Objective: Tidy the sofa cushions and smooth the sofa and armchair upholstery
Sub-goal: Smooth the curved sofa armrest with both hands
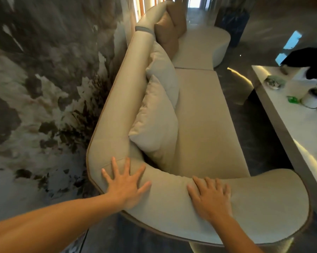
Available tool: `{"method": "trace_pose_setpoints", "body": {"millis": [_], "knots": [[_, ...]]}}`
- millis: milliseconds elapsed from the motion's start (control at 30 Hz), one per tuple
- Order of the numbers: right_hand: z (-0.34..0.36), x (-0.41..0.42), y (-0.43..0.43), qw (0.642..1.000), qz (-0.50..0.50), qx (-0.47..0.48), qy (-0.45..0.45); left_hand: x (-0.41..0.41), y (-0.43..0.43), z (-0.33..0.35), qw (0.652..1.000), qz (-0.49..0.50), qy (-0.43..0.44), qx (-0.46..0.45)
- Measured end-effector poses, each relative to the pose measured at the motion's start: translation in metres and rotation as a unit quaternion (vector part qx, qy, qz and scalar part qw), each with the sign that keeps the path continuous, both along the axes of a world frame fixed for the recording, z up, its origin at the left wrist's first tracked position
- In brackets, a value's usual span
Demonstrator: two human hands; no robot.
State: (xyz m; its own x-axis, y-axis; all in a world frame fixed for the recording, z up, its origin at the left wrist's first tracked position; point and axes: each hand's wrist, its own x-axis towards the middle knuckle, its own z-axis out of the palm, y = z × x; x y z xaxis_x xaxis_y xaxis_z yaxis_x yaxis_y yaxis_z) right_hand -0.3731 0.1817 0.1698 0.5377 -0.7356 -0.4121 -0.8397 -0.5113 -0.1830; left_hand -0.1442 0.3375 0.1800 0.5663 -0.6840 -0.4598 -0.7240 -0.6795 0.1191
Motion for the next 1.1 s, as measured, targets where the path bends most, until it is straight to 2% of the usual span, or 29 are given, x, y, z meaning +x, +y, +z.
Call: {"method": "trace_pose_setpoints", "body": {"millis": [133,233,400,633,900,1100], "knots": [[-0.008,-0.002,0.002,0.998,-0.01,-0.054,-0.029,-0.006,-0.001,-0.021,0.992,-0.004,-0.077,-0.099],[-0.011,-0.006,0.008,0.993,0.008,-0.099,-0.063,0.0,-0.005,-0.027,0.969,-0.117,-0.15,-0.156],[-0.012,-0.009,0.011,0.991,0.028,-0.106,-0.081,0.006,-0.006,-0.026,0.962,-0.164,-0.148,-0.163],[-0.009,-0.004,0.03,0.993,0.025,-0.091,-0.066,0.004,0.019,-0.023,0.958,-0.155,-0.144,-0.195],[-0.012,-0.02,0.041,0.994,0.058,-0.074,-0.062,-0.026,0.042,-0.029,0.953,-0.093,-0.15,-0.246],[-0.011,-0.024,0.04,0.994,0.047,-0.077,-0.054,-0.039,0.044,-0.035,0.954,-0.065,-0.154,-0.247]]}}
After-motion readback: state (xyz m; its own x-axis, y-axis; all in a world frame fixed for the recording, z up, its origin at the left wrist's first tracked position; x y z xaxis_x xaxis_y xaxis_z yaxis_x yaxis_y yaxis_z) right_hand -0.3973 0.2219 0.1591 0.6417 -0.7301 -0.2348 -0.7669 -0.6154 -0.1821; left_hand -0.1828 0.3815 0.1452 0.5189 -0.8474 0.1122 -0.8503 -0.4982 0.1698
